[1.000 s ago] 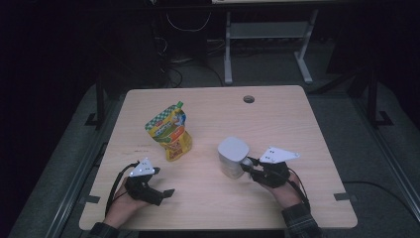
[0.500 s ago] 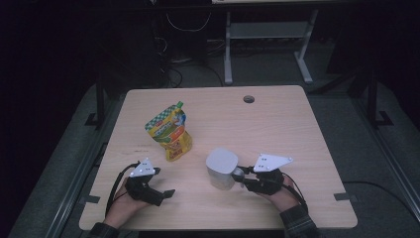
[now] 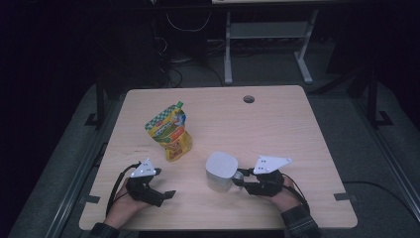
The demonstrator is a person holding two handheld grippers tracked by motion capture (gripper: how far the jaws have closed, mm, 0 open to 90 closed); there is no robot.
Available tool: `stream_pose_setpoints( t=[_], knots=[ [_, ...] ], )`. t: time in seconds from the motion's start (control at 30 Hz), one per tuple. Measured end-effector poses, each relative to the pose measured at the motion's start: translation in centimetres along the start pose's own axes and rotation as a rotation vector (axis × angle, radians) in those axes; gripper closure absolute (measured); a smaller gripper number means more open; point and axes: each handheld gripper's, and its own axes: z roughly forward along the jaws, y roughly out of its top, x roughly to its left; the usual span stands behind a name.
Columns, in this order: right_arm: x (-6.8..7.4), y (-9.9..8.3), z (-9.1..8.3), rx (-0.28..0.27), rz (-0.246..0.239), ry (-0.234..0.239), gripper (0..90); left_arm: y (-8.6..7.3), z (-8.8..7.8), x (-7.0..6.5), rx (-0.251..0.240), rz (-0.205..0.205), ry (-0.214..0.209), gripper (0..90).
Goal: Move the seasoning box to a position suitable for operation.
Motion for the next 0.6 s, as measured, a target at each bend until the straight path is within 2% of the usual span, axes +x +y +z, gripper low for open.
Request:
stream_pose_setpoints(
  t=[0.17,0.37,0.5,0.6],
  knots=[
    [-0.1,-0.3,-1.0,-0.001,0.046,-0.020,54.0,0.0,-0.1,0.0,-0.003,-0.003,-0.006,0.5],
    [0.1,-0.9,-2.2,0.003,0.074,-0.047,51.2,0.0,-0.1,-0.1,0.003,-0.002,-0.016,0.5],
    [0.3,-1.4,-2.8,0.013,0.103,-0.047,55.2,0.0,-0.1,-0.2,-0.002,0.008,-0.018,4.6],
    [0.6,-1.7,-3.2,0.017,0.116,-0.042,64.1,-0.1,-0.1,-0.3,-0.003,0.006,-0.016,4.6]
  ],
)
